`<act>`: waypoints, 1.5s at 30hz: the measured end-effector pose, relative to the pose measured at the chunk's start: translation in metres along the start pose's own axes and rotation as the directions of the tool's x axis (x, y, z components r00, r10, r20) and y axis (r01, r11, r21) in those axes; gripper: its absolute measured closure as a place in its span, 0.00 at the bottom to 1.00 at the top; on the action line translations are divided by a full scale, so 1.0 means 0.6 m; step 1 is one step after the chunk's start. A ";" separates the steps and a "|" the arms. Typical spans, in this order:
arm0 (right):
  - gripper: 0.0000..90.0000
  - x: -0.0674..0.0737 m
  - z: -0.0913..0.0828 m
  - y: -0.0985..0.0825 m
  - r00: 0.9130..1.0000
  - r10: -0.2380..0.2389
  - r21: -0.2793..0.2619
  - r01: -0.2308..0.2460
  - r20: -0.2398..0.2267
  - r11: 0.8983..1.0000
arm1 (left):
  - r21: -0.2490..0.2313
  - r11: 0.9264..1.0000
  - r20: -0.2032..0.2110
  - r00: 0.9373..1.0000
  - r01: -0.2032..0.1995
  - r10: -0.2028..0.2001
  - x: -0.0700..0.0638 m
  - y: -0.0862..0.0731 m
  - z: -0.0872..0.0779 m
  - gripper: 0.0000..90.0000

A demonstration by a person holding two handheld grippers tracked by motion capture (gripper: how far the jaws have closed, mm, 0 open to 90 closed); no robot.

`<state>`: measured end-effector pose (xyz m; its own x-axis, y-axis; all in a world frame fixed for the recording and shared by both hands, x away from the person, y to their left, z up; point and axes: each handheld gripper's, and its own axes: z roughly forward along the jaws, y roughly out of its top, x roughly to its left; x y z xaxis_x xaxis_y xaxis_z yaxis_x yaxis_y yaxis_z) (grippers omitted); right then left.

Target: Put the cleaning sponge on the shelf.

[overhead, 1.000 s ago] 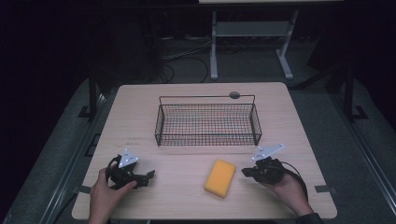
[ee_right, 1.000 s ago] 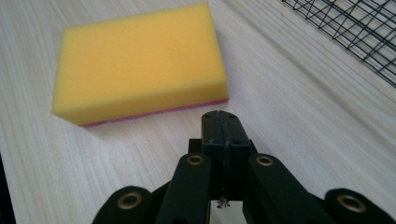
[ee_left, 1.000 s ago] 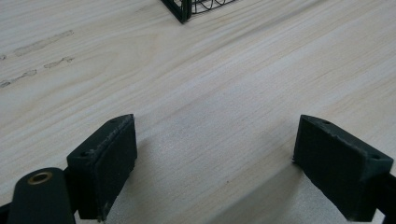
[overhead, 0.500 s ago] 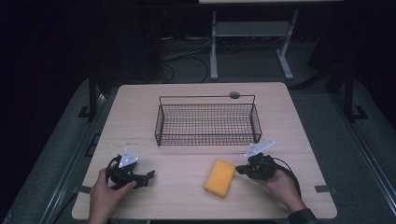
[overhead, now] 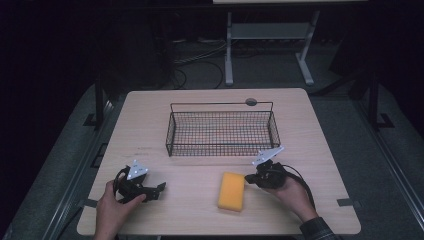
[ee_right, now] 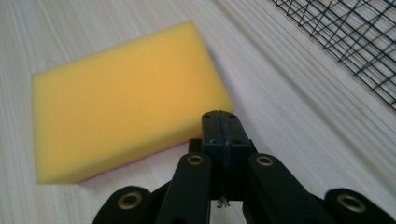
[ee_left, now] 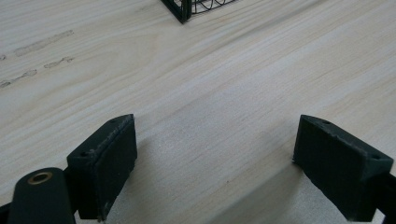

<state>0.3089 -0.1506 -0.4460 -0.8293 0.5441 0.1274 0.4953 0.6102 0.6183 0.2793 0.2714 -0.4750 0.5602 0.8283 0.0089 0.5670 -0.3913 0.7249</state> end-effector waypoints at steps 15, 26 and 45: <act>1.00 0.001 0.015 0.020 1.000 -0.007 -0.002 0.007 -0.013 1.000 | 0.000 1.000 0.000 1.000 0.000 0.000 0.000 0.000 0.000 0.14; 1.00 0.005 0.028 0.036 1.000 -0.016 0.003 0.016 -0.020 1.000 | 0.000 1.000 0.000 1.000 0.000 0.000 0.000 0.000 0.000 0.14; 1.00 0.006 0.049 0.066 0.999 -0.020 0.008 0.021 -0.036 1.000 | 0.000 1.000 0.000 1.000 0.000 0.000 0.000 0.000 0.000 0.14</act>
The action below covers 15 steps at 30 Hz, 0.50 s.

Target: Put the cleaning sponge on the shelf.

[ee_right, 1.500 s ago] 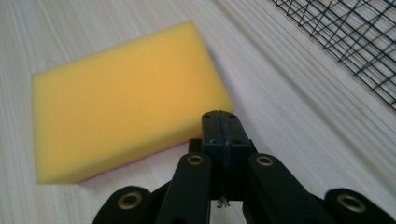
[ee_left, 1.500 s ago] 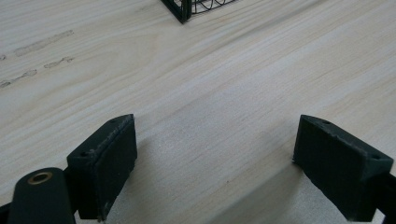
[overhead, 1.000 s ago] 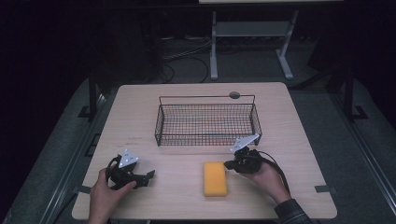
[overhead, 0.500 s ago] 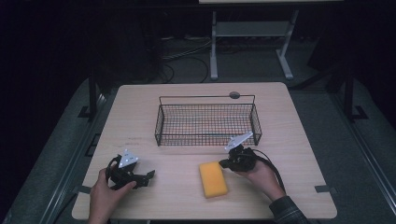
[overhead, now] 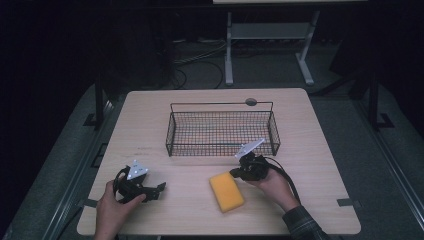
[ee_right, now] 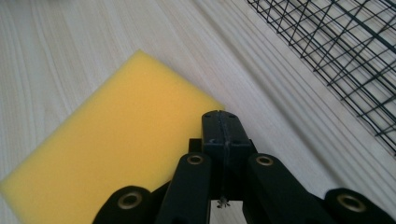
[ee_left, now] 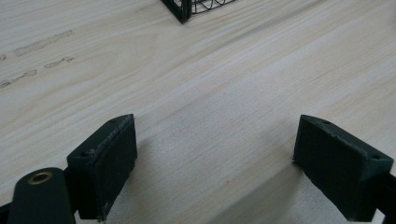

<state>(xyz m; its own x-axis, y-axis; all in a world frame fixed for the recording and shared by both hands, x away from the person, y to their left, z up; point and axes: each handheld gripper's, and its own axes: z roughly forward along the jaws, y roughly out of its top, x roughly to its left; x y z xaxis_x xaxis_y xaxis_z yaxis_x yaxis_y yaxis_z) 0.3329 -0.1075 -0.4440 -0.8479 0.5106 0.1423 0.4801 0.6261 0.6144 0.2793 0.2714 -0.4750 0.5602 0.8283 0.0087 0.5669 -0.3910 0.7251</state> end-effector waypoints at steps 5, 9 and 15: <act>1.00 0.003 0.006 0.010 1.000 -0.001 0.003 0.001 -0.007 1.000 | 0.000 1.000 0.000 1.000 0.000 0.000 0.000 0.000 0.000 0.14; 1.00 0.005 0.011 0.018 1.000 -0.005 0.007 0.005 -0.011 1.000 | 0.000 1.000 0.000 1.000 0.000 0.000 0.000 0.000 0.000 0.14; 1.00 0.010 0.022 0.030 1.000 -0.018 0.012 0.018 -0.018 1.000 | 0.000 1.000 0.000 1.000 0.000 0.000 0.000 0.000 0.000 0.14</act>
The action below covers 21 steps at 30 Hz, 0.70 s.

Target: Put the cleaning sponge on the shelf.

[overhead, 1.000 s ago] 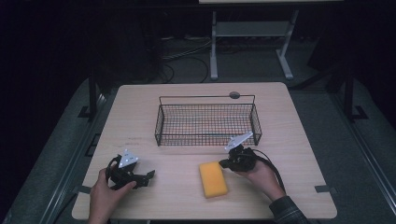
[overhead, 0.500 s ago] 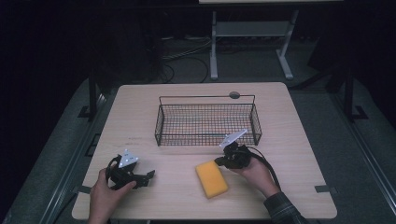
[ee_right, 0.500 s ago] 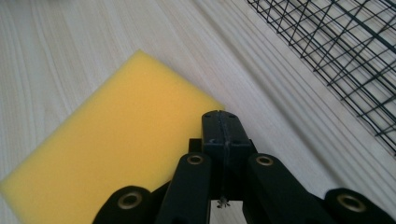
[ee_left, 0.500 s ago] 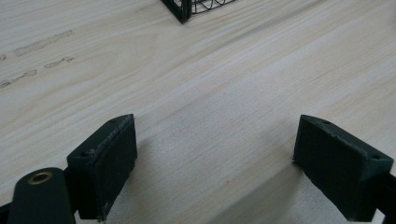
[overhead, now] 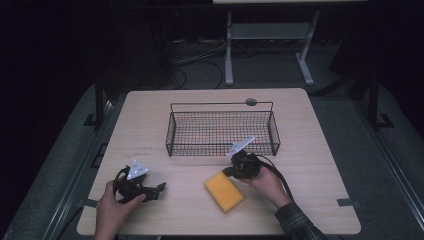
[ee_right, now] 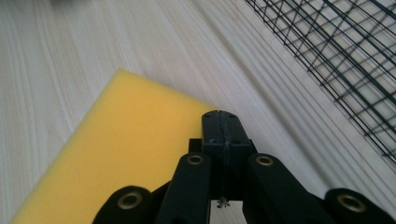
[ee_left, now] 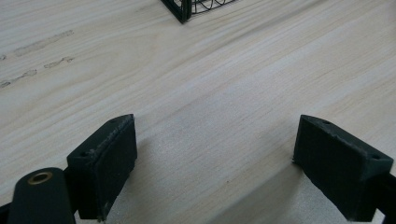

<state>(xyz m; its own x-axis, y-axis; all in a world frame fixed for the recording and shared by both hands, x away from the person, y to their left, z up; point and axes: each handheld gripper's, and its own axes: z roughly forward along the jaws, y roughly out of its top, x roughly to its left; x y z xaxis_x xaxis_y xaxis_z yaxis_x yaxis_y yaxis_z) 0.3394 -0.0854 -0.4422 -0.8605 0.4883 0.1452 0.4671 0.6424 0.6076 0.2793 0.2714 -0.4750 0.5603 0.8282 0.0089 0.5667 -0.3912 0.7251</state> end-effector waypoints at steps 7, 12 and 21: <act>1.00 0.005 0.011 0.016 1.000 -0.018 -0.001 0.018 -0.011 1.000 | 0.000 1.000 0.000 1.000 0.000 0.000 0.000 0.000 0.000 0.14; 0.99 0.008 0.017 0.021 1.000 -0.022 0.007 0.022 -0.009 1.000 | 0.000 1.000 0.000 1.000 0.000 0.000 0.000 0.000 0.000 0.14; 0.79 0.005 -0.009 0.014 0.999 0.024 0.021 -0.025 0.030 0.999 | 0.000 1.000 0.000 1.000 0.000 0.000 0.000 0.000 0.000 0.14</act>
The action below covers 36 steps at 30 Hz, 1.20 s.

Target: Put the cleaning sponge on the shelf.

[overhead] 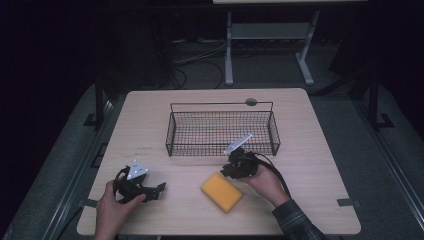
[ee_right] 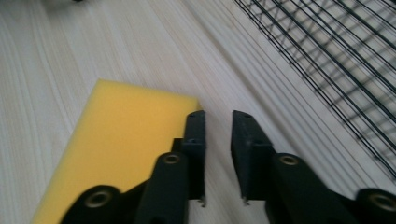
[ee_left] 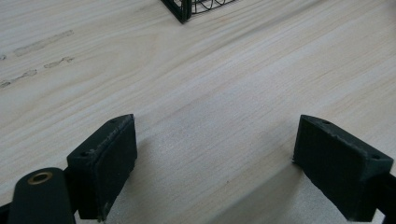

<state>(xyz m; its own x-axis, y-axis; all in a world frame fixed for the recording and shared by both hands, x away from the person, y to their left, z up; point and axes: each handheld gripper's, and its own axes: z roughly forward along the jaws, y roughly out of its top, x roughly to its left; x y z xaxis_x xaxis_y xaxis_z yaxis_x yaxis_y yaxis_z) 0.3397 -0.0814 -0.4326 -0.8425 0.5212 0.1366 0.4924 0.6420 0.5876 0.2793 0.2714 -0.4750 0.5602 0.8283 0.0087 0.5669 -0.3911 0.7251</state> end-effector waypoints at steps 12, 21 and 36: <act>0.36 0.009 -0.028 -0.006 0.998 0.046 0.047 -0.048 0.045 0.998 | 0.000 1.000 -0.001 1.000 -0.002 0.002 0.000 0.000 0.000 0.14; 0.13 0.032 -0.037 -0.007 0.996 0.048 0.070 -0.053 0.070 0.996 | -0.002 1.000 0.000 1.000 0.002 -0.002 0.000 0.000 0.000 0.14; 0.00 0.065 -0.023 -0.003 0.996 0.061 0.124 -0.069 0.063 0.990 | -0.002 1.000 0.000 1.000 0.003 -0.003 0.000 0.000 0.000 0.14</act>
<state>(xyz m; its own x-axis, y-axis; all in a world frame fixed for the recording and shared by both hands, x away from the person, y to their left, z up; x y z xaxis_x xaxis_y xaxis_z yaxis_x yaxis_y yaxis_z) 0.3029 -0.0701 -0.4173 -0.7953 0.5938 0.1218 0.5724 0.6695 0.4735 0.2793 0.2712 -0.4751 0.5585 0.8295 0.0072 0.5672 -0.3882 0.7264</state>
